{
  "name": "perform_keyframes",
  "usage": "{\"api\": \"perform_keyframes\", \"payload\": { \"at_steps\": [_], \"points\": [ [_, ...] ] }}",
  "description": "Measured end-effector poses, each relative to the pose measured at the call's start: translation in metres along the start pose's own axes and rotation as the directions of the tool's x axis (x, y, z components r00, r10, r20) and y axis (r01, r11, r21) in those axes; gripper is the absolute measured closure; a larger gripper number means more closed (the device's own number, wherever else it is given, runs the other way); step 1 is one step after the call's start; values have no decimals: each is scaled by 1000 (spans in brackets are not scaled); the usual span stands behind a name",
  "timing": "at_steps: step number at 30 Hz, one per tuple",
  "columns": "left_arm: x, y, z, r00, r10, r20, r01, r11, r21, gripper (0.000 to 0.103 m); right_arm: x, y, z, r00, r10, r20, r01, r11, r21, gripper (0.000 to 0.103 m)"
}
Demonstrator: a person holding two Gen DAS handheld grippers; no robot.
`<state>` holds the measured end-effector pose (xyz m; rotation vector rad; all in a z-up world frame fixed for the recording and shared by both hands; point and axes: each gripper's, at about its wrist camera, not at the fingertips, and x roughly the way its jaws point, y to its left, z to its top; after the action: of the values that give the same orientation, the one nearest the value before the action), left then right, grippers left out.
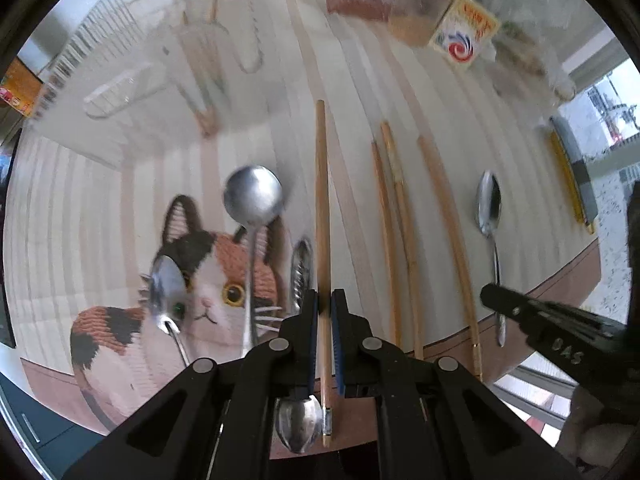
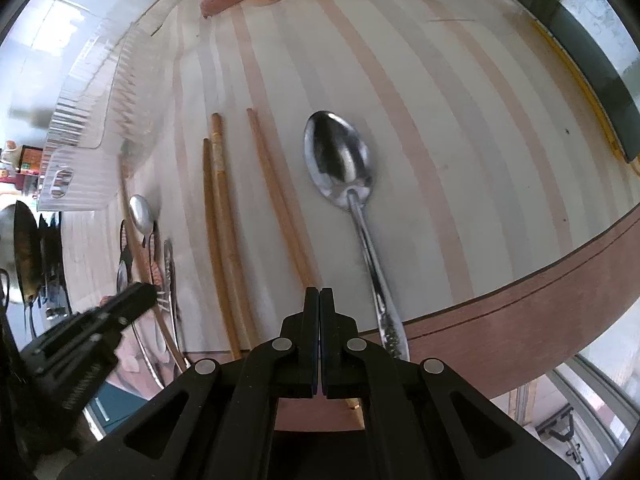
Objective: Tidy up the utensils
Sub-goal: 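Grasp a chopstick beside the large spoon with the right tool while the left tool grasps another, then lift both chopsticks into the clear basket and open both tools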
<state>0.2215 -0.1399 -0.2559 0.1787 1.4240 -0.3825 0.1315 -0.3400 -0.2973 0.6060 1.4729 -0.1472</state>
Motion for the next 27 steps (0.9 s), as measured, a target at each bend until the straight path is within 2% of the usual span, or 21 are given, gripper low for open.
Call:
{"api": "perform_keyframes", "payload": {
  "at_steps": [3,5,7,8,10,11,12,16,19,27],
  "points": [
    [-4,9,3,1000,-9,5,9,1000,-20,99,3,4,5,1000,25,-15,-25,1000,-7,102],
    [-4,15,8,1000,-13,7,13,999,-30,99,4,10,7,1000,17,-22,-18,1000,-26,95],
    [-2,15,8,1000,-12,6,13,999,-36,99,6,19,9,1000,1,-17,-2,998,-60,70],
    [-1,15,10,1000,-11,5,12,999,-38,99,9,23,10,1000,-13,-13,12,997,-73,69],
    [1,15,8,1000,-8,0,8,999,-45,99,16,30,9,996,-83,-11,81,991,-109,69],
    [0,12,1,1000,-6,0,6,999,-48,99,21,35,9,990,-142,-8,140,981,-136,74],
    [6,5,2,1000,-4,-1,4,999,-49,99,21,41,9,986,-163,33,166,974,-156,94],
    [7,4,4,1000,-5,5,6,999,-51,99,24,47,11,987,-160,23,162,980,-117,97],
    [1,5,1,1000,-18,14,19,998,-58,99,18,44,12,992,-120,34,123,988,-89,97],
    [-33,12,2,996,-44,76,50,996,-77,99,-18,59,17,994,-37,107,47,995,-93,97]
  ]
}}
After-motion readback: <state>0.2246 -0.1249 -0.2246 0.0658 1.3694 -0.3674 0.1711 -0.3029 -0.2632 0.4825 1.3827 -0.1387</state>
